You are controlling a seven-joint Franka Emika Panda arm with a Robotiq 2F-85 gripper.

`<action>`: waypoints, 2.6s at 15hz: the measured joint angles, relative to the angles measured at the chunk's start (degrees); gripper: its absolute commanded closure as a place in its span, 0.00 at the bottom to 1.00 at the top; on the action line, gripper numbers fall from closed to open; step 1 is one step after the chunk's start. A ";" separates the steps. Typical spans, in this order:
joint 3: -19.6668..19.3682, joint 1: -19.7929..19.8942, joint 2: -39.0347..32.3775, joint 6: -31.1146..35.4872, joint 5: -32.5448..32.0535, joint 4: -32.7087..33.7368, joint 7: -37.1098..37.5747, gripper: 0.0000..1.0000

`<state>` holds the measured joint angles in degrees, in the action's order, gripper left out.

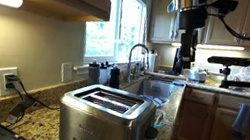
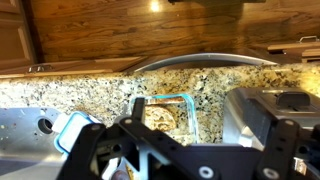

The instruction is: Put the slice of bread in the toaster

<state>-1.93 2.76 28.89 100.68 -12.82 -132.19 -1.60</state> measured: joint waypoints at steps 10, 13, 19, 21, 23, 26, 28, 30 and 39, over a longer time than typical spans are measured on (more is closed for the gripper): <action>0.01 0.47 1.15 0.78 0.00 -2.39 4.39 0.00; 0.01 0.47 1.15 0.78 0.00 -2.41 4.45 0.00; 0.01 0.47 0.46 0.78 0.01 -2.16 4.46 0.00; -0.02 0.48 0.12 0.78 0.01 -1.91 4.46 0.00; -0.10 0.76 -0.15 0.81 0.01 -1.59 5.01 0.00; -0.30 2.28 -0.86 1.90 0.01 -1.02 7.24 0.00; -0.39 3.47 -1.39 3.14 0.01 -0.96 9.81 0.00; -0.40 4.46 -1.95 4.23 0.06 -0.95 12.77 0.00; 1.01 5.76 -3.33 6.25 0.26 -0.95 30.87 0.00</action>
<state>-0.92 8.51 25.56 106.93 -12.56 -133.14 29.27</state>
